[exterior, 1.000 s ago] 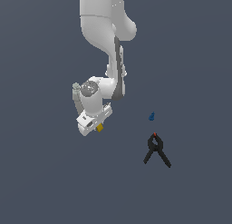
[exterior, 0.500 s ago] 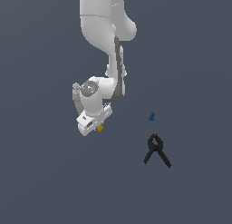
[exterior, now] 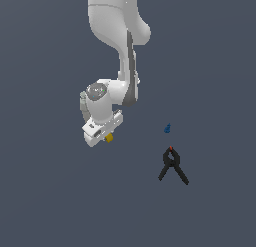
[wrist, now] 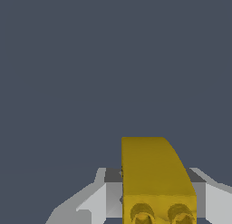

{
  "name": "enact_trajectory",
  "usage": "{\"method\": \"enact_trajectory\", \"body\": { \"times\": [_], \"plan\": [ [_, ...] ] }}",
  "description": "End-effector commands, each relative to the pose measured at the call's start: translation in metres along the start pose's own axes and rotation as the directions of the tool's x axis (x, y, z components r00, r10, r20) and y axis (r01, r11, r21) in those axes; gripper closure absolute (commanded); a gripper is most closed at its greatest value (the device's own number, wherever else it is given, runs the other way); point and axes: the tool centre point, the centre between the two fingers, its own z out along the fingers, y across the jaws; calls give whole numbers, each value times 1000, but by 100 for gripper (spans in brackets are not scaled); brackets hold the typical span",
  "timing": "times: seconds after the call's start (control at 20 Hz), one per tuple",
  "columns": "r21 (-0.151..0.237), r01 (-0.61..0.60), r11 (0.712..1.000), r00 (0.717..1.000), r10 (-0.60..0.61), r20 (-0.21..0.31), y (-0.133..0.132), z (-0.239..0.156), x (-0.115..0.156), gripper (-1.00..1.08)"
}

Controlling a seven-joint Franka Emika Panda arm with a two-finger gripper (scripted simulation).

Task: Pick up a designated object from a clutter of objects.

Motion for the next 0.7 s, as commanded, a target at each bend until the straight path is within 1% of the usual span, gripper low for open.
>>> {"method": "enact_trajectory", "body": {
  "times": [0.0,0.3,0.65],
  "plan": [
    [-1,0,1000,1000,0,-1,0,-14,-1,108],
    [-1,0,1000,1000,0,-1,0,-62,-4,108],
    [-1,0,1000,1000,0,-1,1,-134,-10,108]
  ]
}}
